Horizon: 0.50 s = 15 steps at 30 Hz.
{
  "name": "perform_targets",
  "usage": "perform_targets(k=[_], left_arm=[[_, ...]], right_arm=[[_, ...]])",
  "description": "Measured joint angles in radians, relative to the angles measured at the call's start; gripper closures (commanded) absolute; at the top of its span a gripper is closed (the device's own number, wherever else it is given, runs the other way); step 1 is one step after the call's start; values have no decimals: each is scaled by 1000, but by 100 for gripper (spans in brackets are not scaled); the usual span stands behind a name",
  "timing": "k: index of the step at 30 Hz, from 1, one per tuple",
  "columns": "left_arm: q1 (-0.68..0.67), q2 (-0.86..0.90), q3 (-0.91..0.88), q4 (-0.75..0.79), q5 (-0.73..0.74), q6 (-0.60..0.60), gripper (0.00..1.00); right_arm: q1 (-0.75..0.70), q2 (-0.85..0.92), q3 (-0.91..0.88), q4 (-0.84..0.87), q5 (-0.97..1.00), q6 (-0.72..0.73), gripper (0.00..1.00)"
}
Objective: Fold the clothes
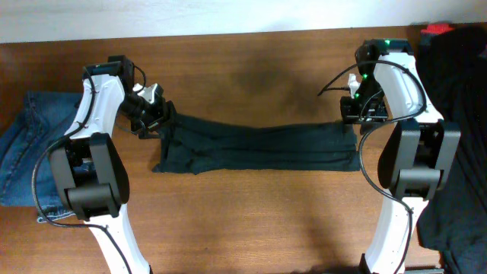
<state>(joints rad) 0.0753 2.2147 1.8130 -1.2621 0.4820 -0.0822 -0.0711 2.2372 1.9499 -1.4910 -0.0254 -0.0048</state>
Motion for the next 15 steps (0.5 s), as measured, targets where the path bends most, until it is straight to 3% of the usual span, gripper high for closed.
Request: perform_targets(k=[15], left_arm=[[0, 0, 0, -6, -4, 0, 32]], right_arm=[[0, 14, -91, 206, -1, -2, 59]])
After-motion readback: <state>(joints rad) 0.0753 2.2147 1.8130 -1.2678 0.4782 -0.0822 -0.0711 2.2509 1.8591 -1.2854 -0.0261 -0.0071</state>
